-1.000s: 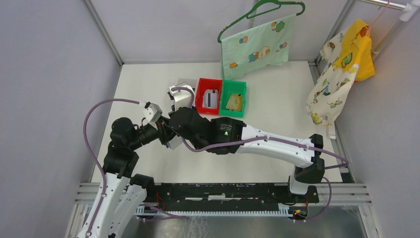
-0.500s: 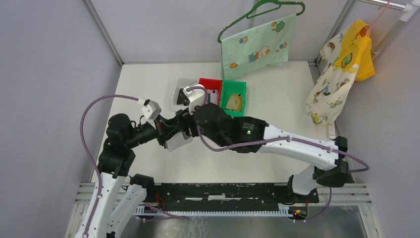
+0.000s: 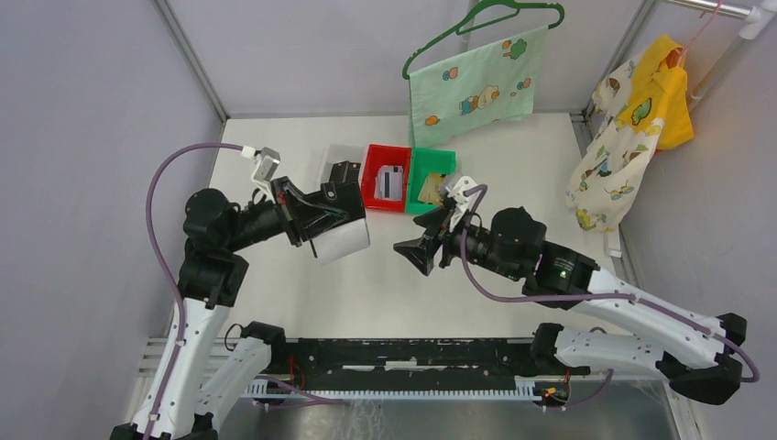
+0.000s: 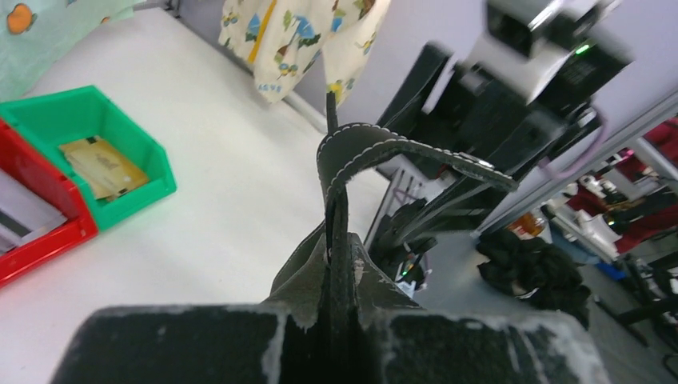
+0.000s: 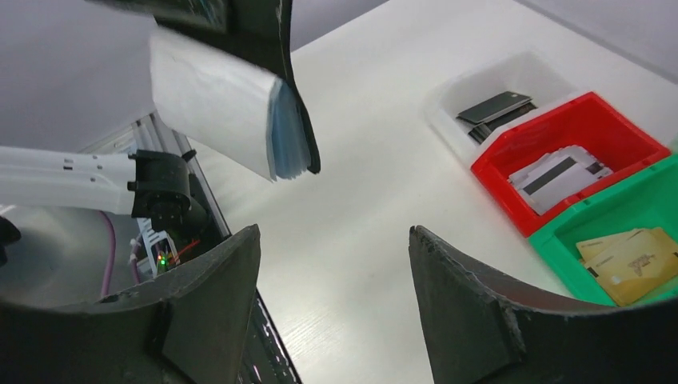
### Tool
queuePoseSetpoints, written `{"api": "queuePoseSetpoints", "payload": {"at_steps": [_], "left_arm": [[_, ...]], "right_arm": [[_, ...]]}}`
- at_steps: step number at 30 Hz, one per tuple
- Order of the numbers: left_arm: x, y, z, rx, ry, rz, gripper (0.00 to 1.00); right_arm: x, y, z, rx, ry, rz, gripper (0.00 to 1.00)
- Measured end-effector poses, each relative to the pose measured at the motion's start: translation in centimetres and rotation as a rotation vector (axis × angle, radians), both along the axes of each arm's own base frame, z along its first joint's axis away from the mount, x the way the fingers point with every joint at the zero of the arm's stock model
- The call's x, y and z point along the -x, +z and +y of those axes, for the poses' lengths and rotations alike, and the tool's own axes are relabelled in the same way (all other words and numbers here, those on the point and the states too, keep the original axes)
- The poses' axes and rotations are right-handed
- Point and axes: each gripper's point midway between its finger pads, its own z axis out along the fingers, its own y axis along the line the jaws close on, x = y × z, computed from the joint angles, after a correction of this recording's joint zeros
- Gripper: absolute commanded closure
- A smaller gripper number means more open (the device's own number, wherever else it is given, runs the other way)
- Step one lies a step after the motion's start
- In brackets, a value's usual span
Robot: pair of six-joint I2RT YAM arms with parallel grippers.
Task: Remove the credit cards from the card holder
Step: Open the card holder.
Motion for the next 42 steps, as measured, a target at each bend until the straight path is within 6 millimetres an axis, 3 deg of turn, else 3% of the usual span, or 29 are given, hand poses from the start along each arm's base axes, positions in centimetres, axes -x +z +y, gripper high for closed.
{"api": "queuePoseSetpoints", "payload": {"at_steps": [6, 9, 17, 36, 42], "left_arm": [[0.3, 2.8, -0.3, 0.085, -0.018, 0.033, 0.98], [0.6, 3.4, -0.4, 0.109, -0.032, 0.050, 0.98], [1.3, 3.9, -0.6, 0.128, -0.060, 0.074, 0.98], [2.1, 4.5, -0.8, 0.145, -0.109, 0.097, 0.98], [2.3, 4.5, -0.9, 0.145, -0.127, 0.106, 0.98]], "right_arm": [[-0.1, -4.3, 2.3, 0.080, 0.099, 0.039, 0.27], [0.2, -5.1, 3.1, 0.087, 0.150, 0.047, 0.27], [0.7, -2.1, 4.6, -0.032, 0.259, -0.014, 0.28], [-0.4, -1.0, 6.7, -0.109, 0.304, -0.054, 0.32], [0.1, 0.5, 7.2, -0.163, 0.345, -0.075, 0.33]]}}
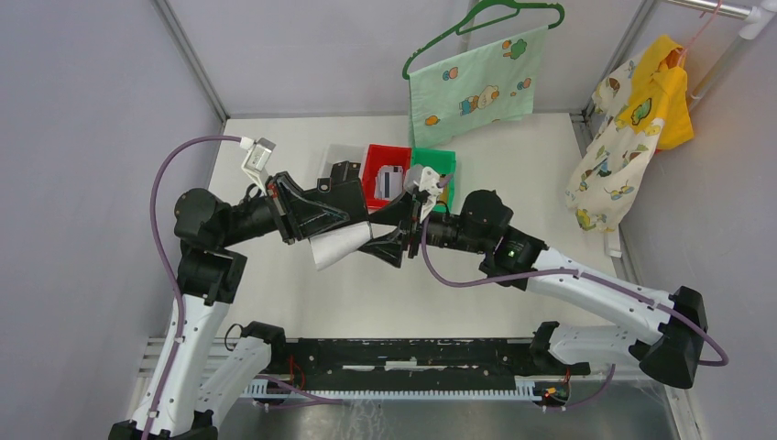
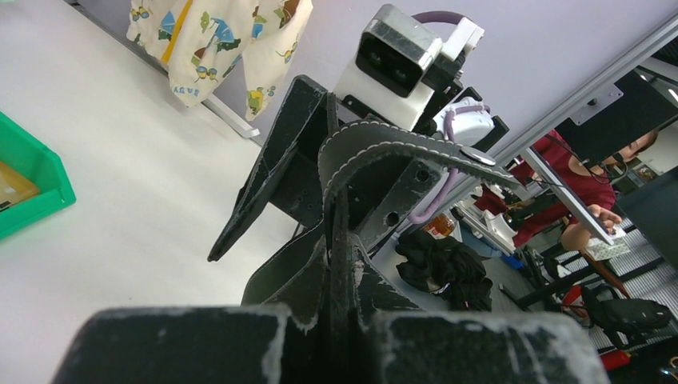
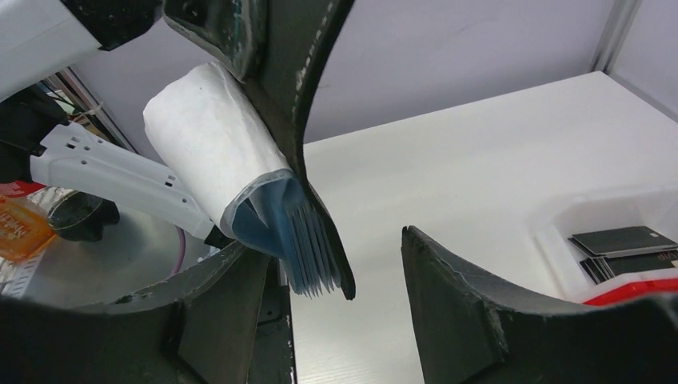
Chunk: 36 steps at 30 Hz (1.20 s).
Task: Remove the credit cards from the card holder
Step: Open the card holder, then remove the credit card from the card holder.
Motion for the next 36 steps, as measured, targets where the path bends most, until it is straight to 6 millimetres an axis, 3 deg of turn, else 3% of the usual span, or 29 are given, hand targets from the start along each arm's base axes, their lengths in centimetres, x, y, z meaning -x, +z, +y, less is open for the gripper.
{"api": "queuePoseSetpoints", "payload": {"at_steps": [15, 21, 24, 26, 29, 30, 32, 36], "left_arm": [[0.1, 0.0, 0.0, -0.001, -0.008, 0.004, 0.98], [0.2, -0.2, 0.0, -0.004, -0.011, 0.011, 0.97], [0.1, -0.6, 0.0, -0.019, -0.006, 0.020, 0.86], [0.1, -0.7, 0.1, -0.038, 0.000, 0.017, 0.77], [-0.3, -0.7, 0.2, -0.074, 0.024, -0.012, 0.42], [-0.6, -0.5, 0.3, -0.088, 0.041, -0.030, 0.35], [-1.1, -0.1, 0.7, -0.120, 0.080, -0.074, 0.27], [-1.8, 1.0, 1.4, -0.187, 0.147, -0.181, 0.22]], "right_arm": [[1.4, 4.4, 1.0, -0.140, 0.100, -0.014, 0.53], [2.1, 5.7, 1.0, -0.195, 0.137, 0.011, 0.88], [2.2, 5.6, 1.1, -0.199, 0.151, 0.041, 1.00], [2.2, 5.3, 1.2, -0.200, 0.152, 0.061, 1.00], [2.3, 4.8, 1.2, -0.196, 0.154, 0.086, 1.00], [2.3, 4.6, 1.2, -0.193, 0.154, 0.095, 1.00], [2.3, 4.1, 1.2, -0.182, 0.153, 0.112, 1.00], [1.7, 3.3, 1.2, -0.162, 0.127, 0.148, 1.00]]}}
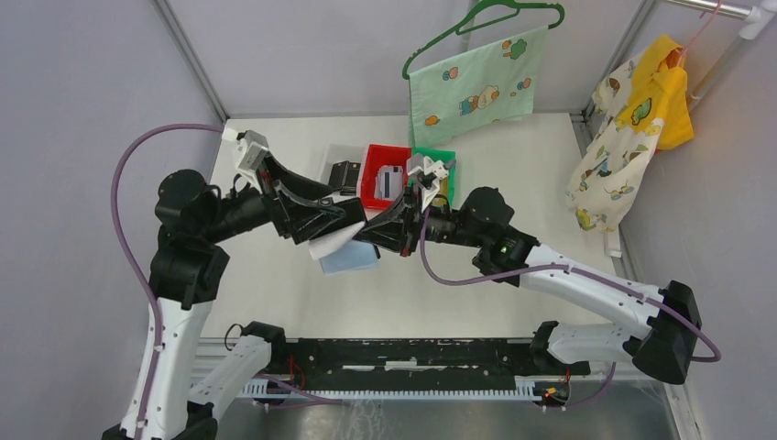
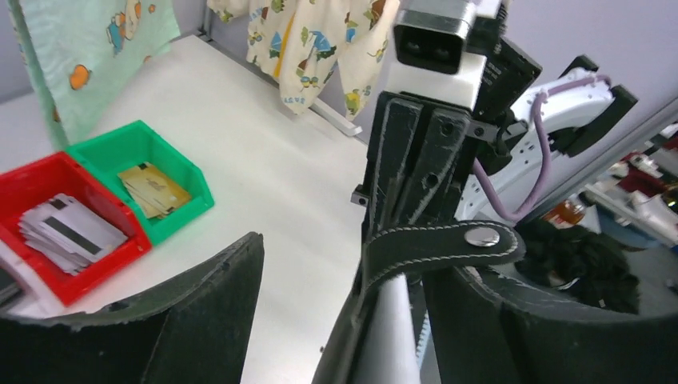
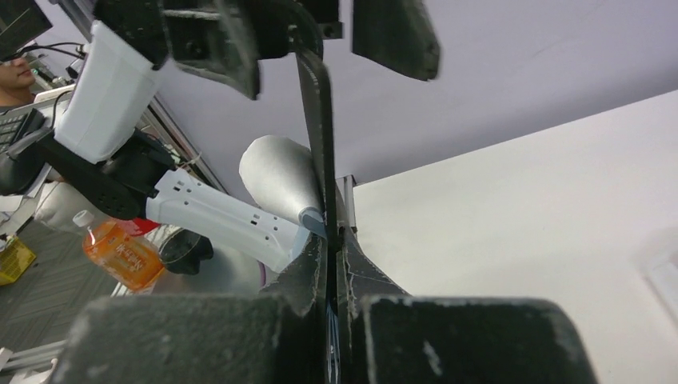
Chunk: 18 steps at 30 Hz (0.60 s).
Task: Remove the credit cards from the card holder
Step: Remove the credit card from the card holder.
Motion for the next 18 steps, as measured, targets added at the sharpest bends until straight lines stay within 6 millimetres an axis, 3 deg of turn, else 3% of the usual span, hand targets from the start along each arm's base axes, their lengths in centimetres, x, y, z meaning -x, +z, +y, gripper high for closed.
{"api": "queuePoseSetpoints", "payload": {"at_steps": [4, 9, 13, 18], "left_arm": [[0.8, 0.0, 0.5, -0.079, -0.014, -0.107, 0.23], [3.5, -2.3, 1.0, -0.199, -0.099, -0.227, 0.24], [5.0, -4.0, 1.4, -0.270, -0.160, -0.294, 0.27], [5.3, -5.4, 1.7, -0.330, -0.190, -0.370, 0.33]], "right_arm": [[-1.4, -0.5, -0.5, 0.017, -0.053, 0.043, 1.00], [-3.0, -1.2, -1.1, 0.047, -0.096, 0.113, 1.00], [-2.6, -0.4, -1.0, 0.041, -0.073, 0.134, 1.00], [-1.8, 0.5, -0.8, 0.034, -0.024, 0.150, 1.00]]}}
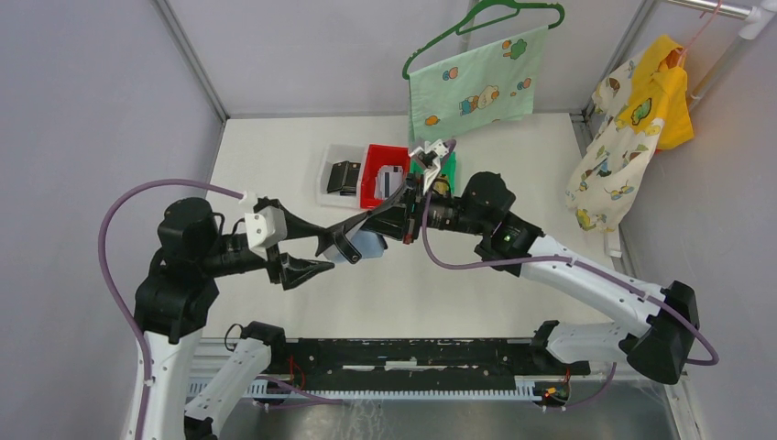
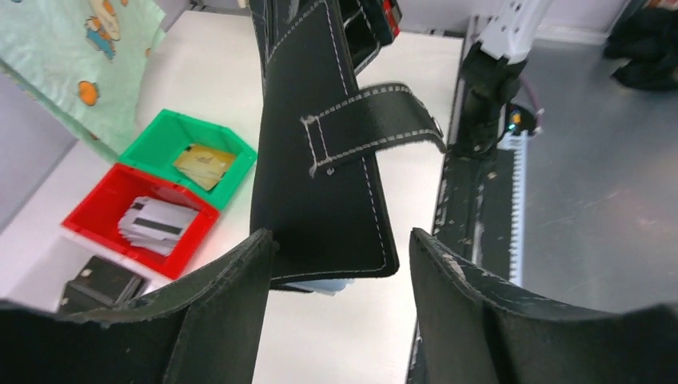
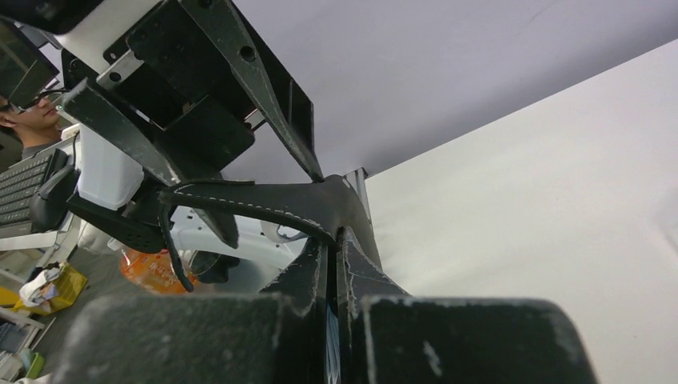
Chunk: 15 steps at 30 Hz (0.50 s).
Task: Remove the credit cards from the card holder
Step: Remove the credit card from the card holder.
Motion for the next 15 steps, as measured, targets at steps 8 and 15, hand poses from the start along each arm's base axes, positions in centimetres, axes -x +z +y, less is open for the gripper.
{"api": "queuePoseSetpoints", "payload": {"at_steps": [8, 15], "left_arm": [[-1.6, -1.8, 1.8, -0.059, 0.150, -0.190, 0.30], [-2.5, -1.2, 2.2, -0.055, 0.189, -0.245, 0.40]], "right_arm": [[0.7, -0.6, 0.5, 0.014, 0.057, 0.031, 1.00], [1.4, 0.2, 0.7, 0.002, 0.106, 0.031, 0.99]]}}
